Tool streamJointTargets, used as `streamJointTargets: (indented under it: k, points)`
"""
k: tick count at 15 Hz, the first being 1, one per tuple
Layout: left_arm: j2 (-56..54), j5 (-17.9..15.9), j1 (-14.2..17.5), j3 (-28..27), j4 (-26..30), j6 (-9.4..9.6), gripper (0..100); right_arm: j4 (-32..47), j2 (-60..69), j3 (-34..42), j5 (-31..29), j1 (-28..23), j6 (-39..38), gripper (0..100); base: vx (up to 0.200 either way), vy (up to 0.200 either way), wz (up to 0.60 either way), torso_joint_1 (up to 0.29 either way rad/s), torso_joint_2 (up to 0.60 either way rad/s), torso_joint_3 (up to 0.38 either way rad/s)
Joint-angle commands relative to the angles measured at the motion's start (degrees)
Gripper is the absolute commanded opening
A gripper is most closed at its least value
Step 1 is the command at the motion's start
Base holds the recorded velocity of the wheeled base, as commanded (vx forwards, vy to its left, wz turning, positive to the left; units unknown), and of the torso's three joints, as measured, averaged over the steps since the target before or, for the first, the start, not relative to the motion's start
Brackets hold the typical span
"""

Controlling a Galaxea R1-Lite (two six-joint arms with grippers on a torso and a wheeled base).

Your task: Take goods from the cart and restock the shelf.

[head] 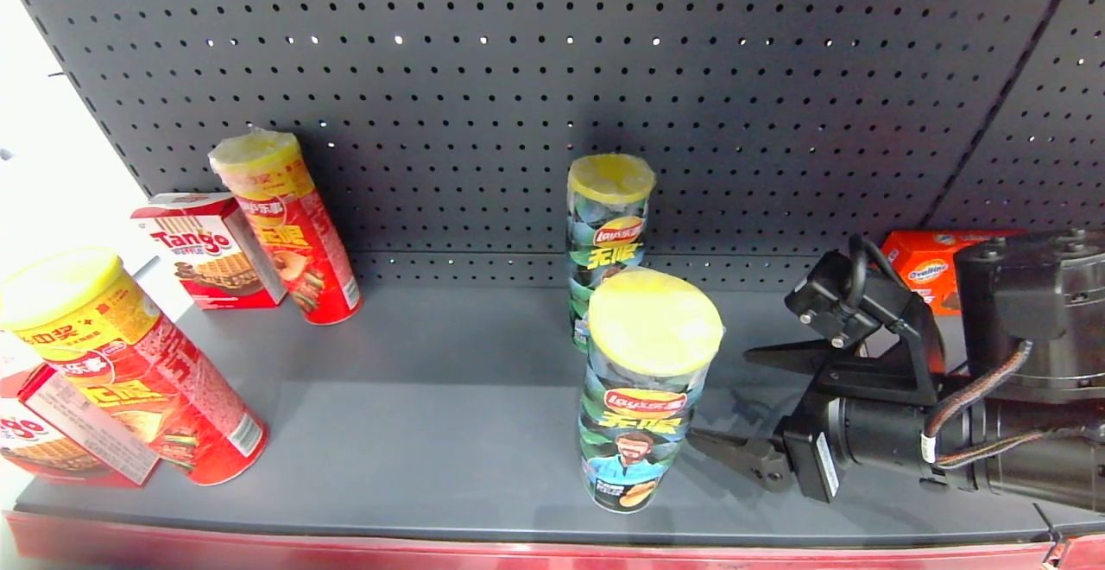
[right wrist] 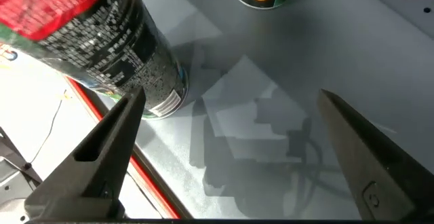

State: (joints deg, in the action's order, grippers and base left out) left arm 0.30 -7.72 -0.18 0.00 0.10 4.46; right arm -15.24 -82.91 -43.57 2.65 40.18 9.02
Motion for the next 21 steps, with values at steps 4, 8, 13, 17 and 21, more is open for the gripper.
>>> streamJointTargets:
  k: [4, 8, 13, 17, 21]
  points:
    - [0.1, -0.1, 0.0, 0.0, 0.0, 0.02, 100, 0.0, 0.0, -0.3, -0.1, -0.1, 0.0, 100, 0.0, 0.0, 0.0, 0.0, 0.0, 0.0]
    - [0.1, 0.0, 0.0, 0.0, 0.0, 0.02, 100, 0.0, -0.5, -0.4, 0.0, 0.3, 0.0, 100, 0.0, 0.0, 0.0, 0.0, 0.0, 0.0]
    - [0.1, 0.0, 0.0, 0.0, 0.0, 0.02, 100, 0.0, 0.7, 1.4, -1.1, 0.2, 0.0, 100, 0.0, 0.0, 0.0, 0.0, 0.0, 0.0]
    - [0.1, 0.0, 0.0, 0.0, 0.0, 0.02, 100, 0.0, 1.3, 1.0, -1.4, 0.4, 0.0, 100, 0.0, 0.0, 0.0, 0.0, 0.0, 0.0]
    - [0.1, 0.0, 0.0, 0.0, 0.0, 0.02, 100, 0.0, -0.5, -0.6, -1.4, 1.7, 0.0, 100, 0.0, 0.0, 0.0, 0.0, 0.0, 0.0]
